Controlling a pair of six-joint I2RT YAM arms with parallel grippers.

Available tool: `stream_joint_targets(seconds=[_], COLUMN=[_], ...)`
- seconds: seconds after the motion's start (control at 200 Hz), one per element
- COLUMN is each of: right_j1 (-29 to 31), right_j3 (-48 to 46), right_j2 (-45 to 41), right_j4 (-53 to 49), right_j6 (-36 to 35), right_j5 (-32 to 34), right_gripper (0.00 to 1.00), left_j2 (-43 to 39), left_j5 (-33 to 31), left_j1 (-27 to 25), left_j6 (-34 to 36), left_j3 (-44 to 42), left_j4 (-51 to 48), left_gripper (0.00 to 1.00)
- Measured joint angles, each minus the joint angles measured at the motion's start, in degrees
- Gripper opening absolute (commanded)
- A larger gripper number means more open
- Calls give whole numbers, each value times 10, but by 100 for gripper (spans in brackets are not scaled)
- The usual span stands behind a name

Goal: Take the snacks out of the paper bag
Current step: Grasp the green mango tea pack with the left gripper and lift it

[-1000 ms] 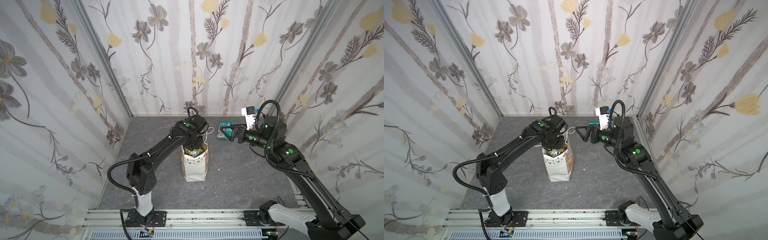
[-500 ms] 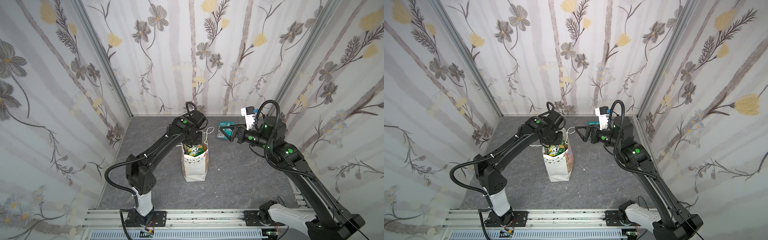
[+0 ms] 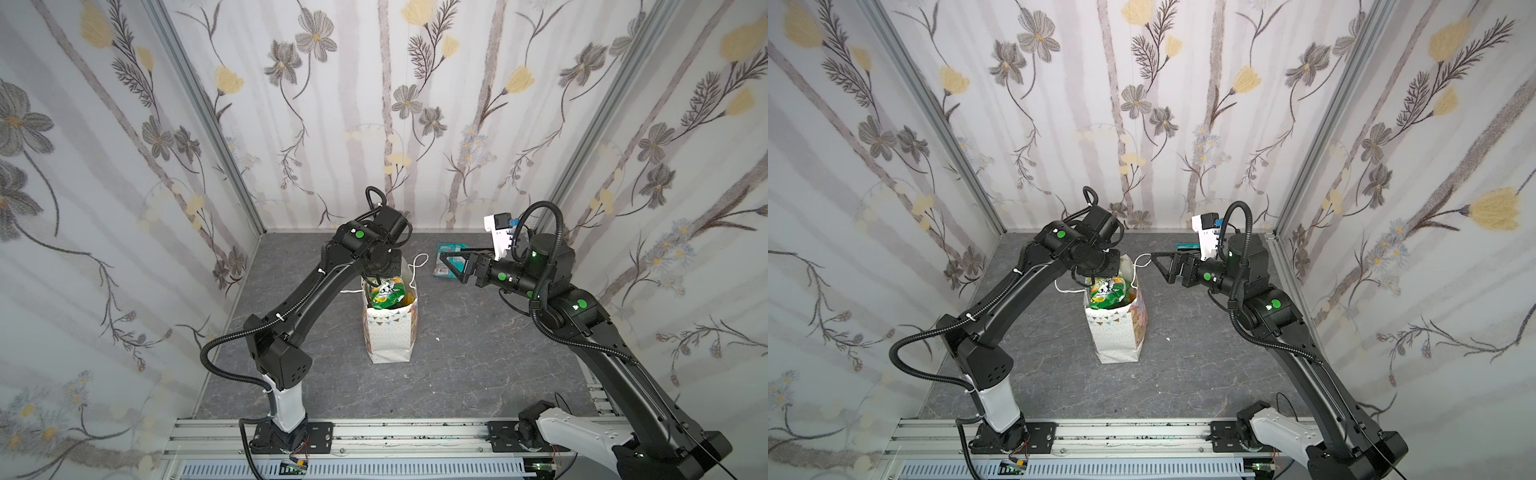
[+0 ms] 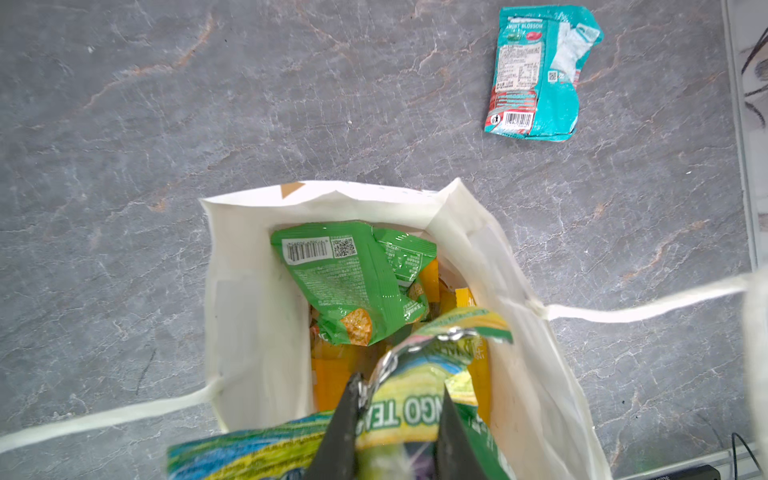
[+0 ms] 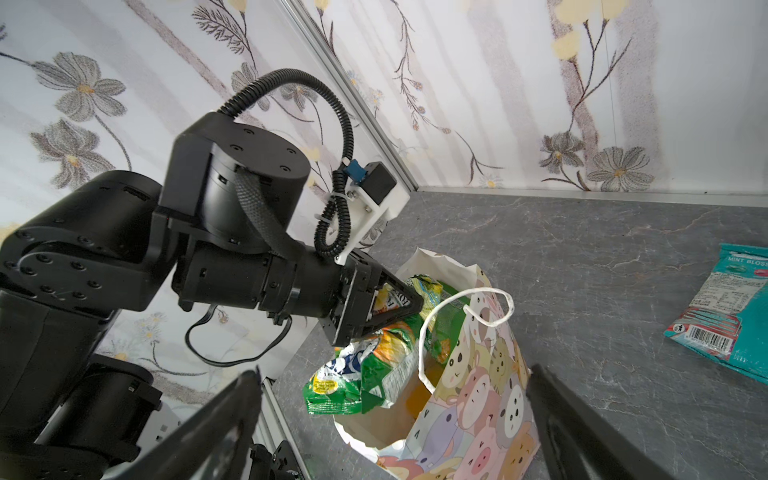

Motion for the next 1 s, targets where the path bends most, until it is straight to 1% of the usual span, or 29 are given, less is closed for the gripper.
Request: stream_joint_targets(seconds=[0.285,0.51,0.684,0.829,0.884,0.999], right_j1=[0,10,33,51,55,60], right_j3=[-7,-23,-34,-31,-28,-24], right_j2=[4,23,52,73,79,94], right_j4=[34,88,144,170,176,191], right_j6=[16,58,95,111,115,120], right_j5=[-8,-61,-104,-123,-130,-136], right_gripper=[99,99,99,99,97,88], left_j2=[-15,-43,-64,-67,-67,-67], left_j5=[-16,-3,8,19,19,19], left_j1=[0,-10,-28,-35,-36,-43], left_j6=[34,70,96,108,111,111], left_j3=[86,90,76,76,76,74], left_j4=[-15,29,88,122,127,137], left_gripper=[0,0,0,0,0,0])
